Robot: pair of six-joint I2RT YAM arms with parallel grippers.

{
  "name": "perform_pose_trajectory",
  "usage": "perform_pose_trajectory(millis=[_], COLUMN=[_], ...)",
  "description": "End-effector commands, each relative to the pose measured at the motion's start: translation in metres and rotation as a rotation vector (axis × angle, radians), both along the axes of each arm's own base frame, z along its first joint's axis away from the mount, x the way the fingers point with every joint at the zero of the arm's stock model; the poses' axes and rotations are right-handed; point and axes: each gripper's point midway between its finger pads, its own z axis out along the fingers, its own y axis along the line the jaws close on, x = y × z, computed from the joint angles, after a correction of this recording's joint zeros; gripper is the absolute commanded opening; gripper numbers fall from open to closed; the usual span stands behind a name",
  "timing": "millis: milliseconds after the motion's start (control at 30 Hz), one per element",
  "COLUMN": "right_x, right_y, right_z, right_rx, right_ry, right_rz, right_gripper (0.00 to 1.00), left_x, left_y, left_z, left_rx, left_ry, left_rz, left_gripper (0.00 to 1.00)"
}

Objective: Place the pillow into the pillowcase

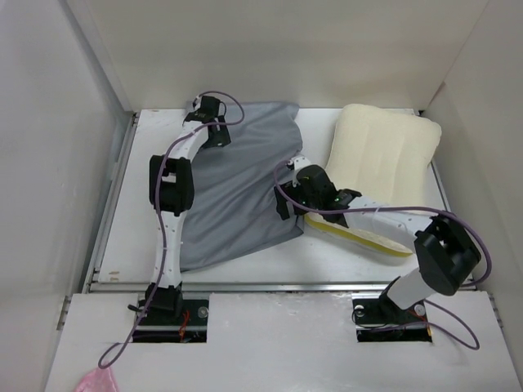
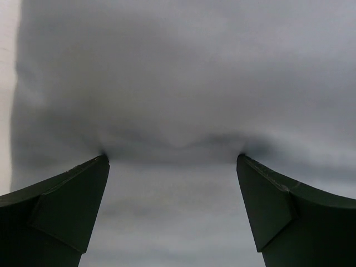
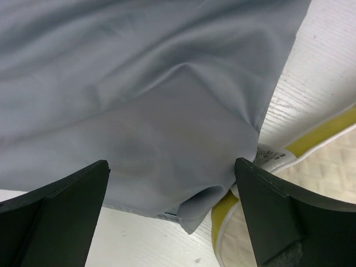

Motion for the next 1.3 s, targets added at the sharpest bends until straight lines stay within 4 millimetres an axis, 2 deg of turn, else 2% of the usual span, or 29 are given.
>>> perform_pose_trajectory(millis=[0,100,167,267,300,367,400,467,500,567,600,633,667,700,733,767,800,833,867,900,933,967,1033,1067,1133,1167,1200,1233,1267], right_x=[0.005,0.001,0.002,0.005,0.004,0.008,0.01,0.016,0.021,0.029,0.041,0.045,0.051,0.07,0.08,0.09,0.11,0.132,0.147,0.164,0.197,0.212,0.238,0.252,0.257,0.251,0.246,0.236,0.228], right_y=[0.014,0.017,0.021,0.023,0.024,0.032,0.033,0.039,0.041,0.042,0.05,0.047,0.047,0.048,0.041,0.037,0.021,0.022,0.016,0.01,0.01,0.01,0.013,0.026,0.034,0.042,0.042,0.038,0.036], right_z=[0.008,-0.006,-0.006,-0.011,-0.019,-0.016,-0.025,-0.028,-0.041,-0.05,-0.042,-0.058,-0.06,-0.048,-0.047,-0.053,-0.048,-0.027,-0.034,-0.028,0.003,-0.009,0.007,0.036,0.058,0.064,0.071,0.11,0.12], right_rx=[0.021,-0.002,-0.009,-0.013,-0.027,-0.015,-0.035,-0.037,-0.066,-0.112,-0.112,-0.161,-0.179,-0.193,-0.216,-0.242,-0.265,-0.246,-0.259,-0.251,-0.165,-0.164,-0.108,-0.063,-0.054,-0.027,-0.012,0.031,0.048], right_ry=[-0.016,0.008,0.004,0.009,0.023,0.023,0.035,0.037,0.049,0.057,0.034,0.061,0.053,-0.004,-0.011,-0.013,-0.031,-0.058,-0.043,-0.048,-0.081,-0.061,-0.087,-0.149,-0.204,-0.205,-0.215,-0.273,-0.292], right_rz=[0.006,0.017,0.016,0.017,0.035,0.045,0.051,0.051,0.05,0.043,0.04,0.023,0.004,-0.049,-0.084,-0.113,-0.181,-0.216,-0.24,-0.269,-0.287,-0.275,-0.213,-0.186,-0.117,-0.062,-0.051,-0.045,-0.038], right_gripper=[1.0,1.0,1.0,1.0,1.0,1.0,1.0,0.96,0.85,0.76,0.66,0.61,0.48,0.33,0.17,0.12,0.09,0.09,0.09,0.09,0.11,0.15,0.19,0.26,0.35,0.49,0.58,0.65,0.72], left_x=[0.003,-0.004,-0.008,-0.015,-0.017,-0.024,-0.026,-0.031,-0.047,-0.061,-0.084,-0.099,-0.107,-0.115,-0.145,-0.154,-0.158,-0.178,-0.185,-0.187,-0.188,-0.208,-0.218,-0.23,-0.236,-0.238,-0.237,-0.235,-0.23], left_y=[-0.005,-0.006,-0.001,0.004,0.013,0.028,0.037,0.064,0.081,0.113,0.122,0.13,0.143,0.149,0.152,0.152,0.153,0.151,0.142,0.139,0.127,0.117,0.107,0.102,0.106,0.11,0.113,0.116,0.116], left_z=[0.006,-0.016,-0.027,-0.037,-0.036,-0.034,-0.031,-0.015,-0.025,-0.016,-0.031,-0.036,-0.025,-0.026,-0.045,-0.045,-0.028,-0.038,-0.036,-0.014,-0.007,-0.016,0.005,0.002,0.019,0.027,0.036,0.047,0.065], left_rx=[-0.015,-0.019,-0.025,-0.034,-0.025,-0.032,-0.03,-0.029,0.007,0.002,0.011,0.016,-0.009,-0.021,-0.023,-0.051,-0.087,-0.103,-0.145,-0.177,-0.207,-0.216,-0.239,-0.246,-0.24,-0.222,-0.211,-0.199,-0.206], left_ry=[-0.003,0.044,0.073,0.1,0.103,0.1,0.092,0.066,0.1,0.089,0.144,0.168,0.136,0.123,0.178,0.172,0.12,0.14,0.133,0.068,0.026,0.054,-0.013,-0.005,-0.052,-0.063,-0.087,-0.112,-0.163], left_rz=[-0.033,-0.04,-0.035,-0.021,0.005,0.039,0.063,0.135,0.188,0.307,0.346,0.379,0.446,0.479,0.512,0.527,0.549,0.552,0.532,0.54,0.536,0.546,0.53,0.537,0.553,0.564,0.571,0.567,0.553], left_gripper=[1.0,0.98,0.88,0.15,0.0,0.0,0.0,0.0,0.0,0.0,0.0,0.0,0.0,0.0,0.0,0.0,0.0,0.0,0.0,0.0,0.0,0.0,0.0,0.0,0.0,0.35,0.56,0.6,0.63])
